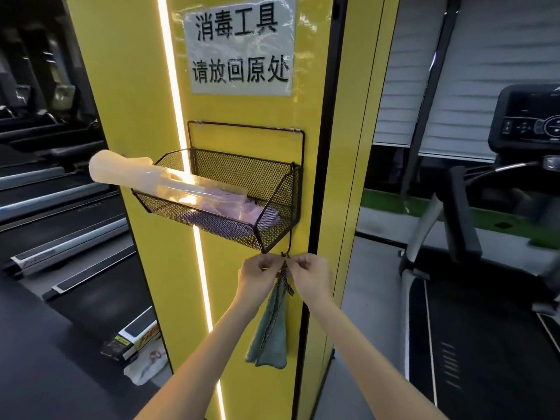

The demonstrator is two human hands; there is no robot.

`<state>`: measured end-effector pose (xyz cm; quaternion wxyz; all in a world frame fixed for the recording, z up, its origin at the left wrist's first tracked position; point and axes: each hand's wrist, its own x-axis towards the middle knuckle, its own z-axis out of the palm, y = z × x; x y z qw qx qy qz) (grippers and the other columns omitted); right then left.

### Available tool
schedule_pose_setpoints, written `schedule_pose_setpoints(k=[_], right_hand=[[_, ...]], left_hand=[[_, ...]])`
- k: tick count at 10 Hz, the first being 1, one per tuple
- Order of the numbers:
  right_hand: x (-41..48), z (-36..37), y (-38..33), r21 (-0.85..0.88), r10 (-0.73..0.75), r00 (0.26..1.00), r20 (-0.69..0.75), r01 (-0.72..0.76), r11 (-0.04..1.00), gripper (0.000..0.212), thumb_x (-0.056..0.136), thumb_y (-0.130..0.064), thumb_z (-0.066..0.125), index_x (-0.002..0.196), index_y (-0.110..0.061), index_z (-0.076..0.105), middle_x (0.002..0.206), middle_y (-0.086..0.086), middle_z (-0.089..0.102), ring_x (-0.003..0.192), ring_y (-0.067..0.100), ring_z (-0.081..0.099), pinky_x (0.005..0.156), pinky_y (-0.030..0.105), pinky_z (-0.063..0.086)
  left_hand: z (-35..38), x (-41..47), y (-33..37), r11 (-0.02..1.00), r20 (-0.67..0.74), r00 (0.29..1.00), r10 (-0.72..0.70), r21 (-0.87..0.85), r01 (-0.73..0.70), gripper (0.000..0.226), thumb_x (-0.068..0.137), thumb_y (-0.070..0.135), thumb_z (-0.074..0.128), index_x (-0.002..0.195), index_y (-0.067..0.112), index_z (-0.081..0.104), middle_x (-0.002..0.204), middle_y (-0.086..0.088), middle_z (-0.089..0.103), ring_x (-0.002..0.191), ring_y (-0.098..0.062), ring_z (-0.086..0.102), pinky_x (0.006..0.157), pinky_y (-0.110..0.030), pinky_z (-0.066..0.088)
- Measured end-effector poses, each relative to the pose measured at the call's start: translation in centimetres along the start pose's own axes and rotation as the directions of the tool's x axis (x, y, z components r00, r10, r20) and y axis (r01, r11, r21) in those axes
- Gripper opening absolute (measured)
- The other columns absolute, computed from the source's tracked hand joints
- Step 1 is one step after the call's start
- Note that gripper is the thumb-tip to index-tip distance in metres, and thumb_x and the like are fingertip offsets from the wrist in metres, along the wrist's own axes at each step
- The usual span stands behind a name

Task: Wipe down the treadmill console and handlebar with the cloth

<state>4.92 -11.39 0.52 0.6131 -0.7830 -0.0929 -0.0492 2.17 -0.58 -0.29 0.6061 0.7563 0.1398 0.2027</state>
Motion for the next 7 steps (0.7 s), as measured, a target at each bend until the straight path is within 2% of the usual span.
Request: schedule_pose_setpoints(k=[2,3,4,5,6,7], right_hand=[[-0.2,0.2,0.4,-0.044,-0.028,0.999,-0.02,0.027,0.999,0.017,0.087,-0.014,0.064,0.072,-0.013,0.071,0.068,-0.002,0.069,0.066,0.013,0.062,0.062,0.029,0.049],[-0.5,-0.2,0.5,-0.021,-0.015,1.0,-0.005,0.015,1.0,0.013,0.088,-0.015,0.065,0.075,-0.014,0.069,0.072,-0.002,0.068,0.067,0.012,0.061,0.06,0.026,0.045],[-1.3,-1.4,0.1,0.009,0.032,0.999,0.035,-0.032,0.999,0.013,0.091,-0.02,0.062,0.084,-0.012,0.069,0.08,0.002,0.07,0.073,0.012,0.06,0.063,0.022,0.046],[-2.1,-3.9,-0.7,0.149,0.111,0.987,0.119,-0.128,0.98,0.014,0.095,-0.021,0.058,0.09,-0.015,0.068,0.084,-0.002,0.072,0.078,0.012,0.067,0.069,0.022,0.051],[-2.9,-7.8,-1.5,0.197,0.15,0.97,0.192,-0.188,0.962,0.016,0.098,-0.022,0.054,0.093,-0.012,0.066,0.085,-0.002,0.073,0.077,0.011,0.069,0.075,0.029,0.051],[-3.8,-11.8,-1.6,0.267,0.11,0.975,0.192,-0.16,0.95,0.021,0.098,-0.024,0.053,0.089,-0.011,0.066,0.084,0.002,0.072,0.075,0.014,0.068,0.071,0.028,0.049]], left_hand=[[0.1,-0.2,0.0,0.999,-0.001,1.0,-0.008,0.051,0.008,0.011,0.09,0.026,0.067,0.09,0.018,0.075,0.09,0.003,0.073,0.09,-0.016,0.067,0.085,-0.038,0.056],[0.2,-0.4,0.4,0.996,-0.005,1.0,-0.014,0.083,0.014,0.014,0.092,0.029,0.065,0.092,0.018,0.074,0.091,0.004,0.072,0.089,-0.017,0.068,0.085,-0.037,0.056],[0.3,-0.8,1.0,0.995,0.044,0.995,-0.088,0.054,0.085,0.02,0.097,0.031,0.058,0.103,0.014,0.067,0.092,-0.001,0.071,0.081,-0.016,0.069,0.084,-0.037,0.058],[0.3,-1.5,1.4,0.982,0.122,0.981,-0.154,-0.088,0.165,0.024,0.101,0.029,0.051,0.112,0.011,0.061,0.081,-0.005,0.072,0.069,-0.017,0.069,0.077,-0.033,0.059],[1.1,-2.7,2.2,0.974,0.088,0.98,-0.18,-0.121,0.19,0.023,0.102,0.025,0.048,0.118,0.011,0.055,0.081,-0.006,0.072,0.068,-0.018,0.066,0.07,-0.03,0.055],[2.9,-4.5,3.2,0.975,0.014,0.983,-0.184,-0.126,0.184,0.032,0.101,0.022,0.046,0.131,0.012,0.047,0.087,-0.004,0.073,0.074,-0.019,0.066,0.076,-0.034,0.052]])
